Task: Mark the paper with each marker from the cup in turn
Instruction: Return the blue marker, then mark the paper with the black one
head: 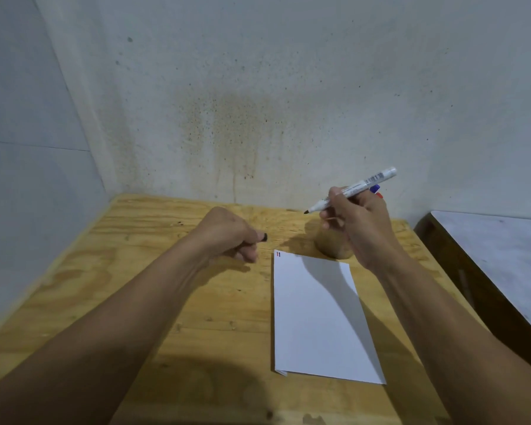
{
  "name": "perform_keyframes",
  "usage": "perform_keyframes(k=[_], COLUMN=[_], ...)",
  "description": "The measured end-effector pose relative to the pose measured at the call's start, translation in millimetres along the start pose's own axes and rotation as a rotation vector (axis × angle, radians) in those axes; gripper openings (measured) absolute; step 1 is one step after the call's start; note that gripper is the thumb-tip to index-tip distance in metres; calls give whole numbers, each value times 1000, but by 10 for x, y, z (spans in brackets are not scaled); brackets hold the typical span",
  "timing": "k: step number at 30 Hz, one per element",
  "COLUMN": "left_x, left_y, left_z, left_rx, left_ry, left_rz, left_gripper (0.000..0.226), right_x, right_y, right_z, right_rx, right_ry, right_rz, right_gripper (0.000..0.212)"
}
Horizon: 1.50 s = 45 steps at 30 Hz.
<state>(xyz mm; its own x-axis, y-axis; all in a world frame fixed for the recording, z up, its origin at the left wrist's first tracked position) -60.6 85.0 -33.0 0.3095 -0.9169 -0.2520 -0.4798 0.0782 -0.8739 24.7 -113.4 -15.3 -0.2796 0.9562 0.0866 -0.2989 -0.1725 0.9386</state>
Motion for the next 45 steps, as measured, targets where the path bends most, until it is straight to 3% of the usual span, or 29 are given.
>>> perform_keyframes(k=[2, 4, 7, 11, 14, 15, 17, 19, 23, 26, 45], left_x=[-37, -11, 40, 54, 94, 115, 191, 298, 433, 455, 456], left_y=[74, 114, 189, 307, 376, 399, 422, 446, 561, 656, 725], left_z=[67, 116, 194, 285, 247, 199, 68, -33, -11, 61, 102], left_rx=[94, 148, 187, 210, 245, 312, 557, 735, 748, 722, 705], left_ry=[-167, -286, -294, -304, -397, -480, -612, -570, -383, -363, -379], left_rz=[197, 379, 523, 557, 555, 554, 556, 573, 689, 773, 686], left_gripper=[3, 14, 14, 12, 41, 48, 40, 26, 29, 36, 39], right_x=[0, 40, 90, 131, 145, 151, 160, 169, 180, 188, 198], right_y=[-101, -214, -332, -416, -488, -512, -574, -647, -739, -764, -910], right_z=[-43, -100, -158, -209, -224, -225, -211, -199, -215, -239, -285], right_rx=[23, 42, 44, 35, 39, 43, 51, 55, 7, -16, -61], right_ry=[36, 52, 53, 80, 81, 79, 66, 52, 59, 59, 91], right_rz=[-63, -109, -176, -242, -263, -253, -251, -269, -328, -323, -321], right_gripper=[18, 15, 14, 25, 22, 19, 15, 14, 15, 13, 9])
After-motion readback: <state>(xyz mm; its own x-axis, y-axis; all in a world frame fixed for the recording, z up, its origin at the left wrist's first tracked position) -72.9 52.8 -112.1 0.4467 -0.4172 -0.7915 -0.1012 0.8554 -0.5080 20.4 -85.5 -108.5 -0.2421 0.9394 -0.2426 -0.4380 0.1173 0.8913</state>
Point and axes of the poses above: each hand's wrist, its own z-axis towards the middle knuckle, its own x-axis out of the palm, y = z × x, the point moved 1 cm from there along z, towards the middle knuckle, and after that the axes turned 11 degrees about -x, right-handed, at the moved point
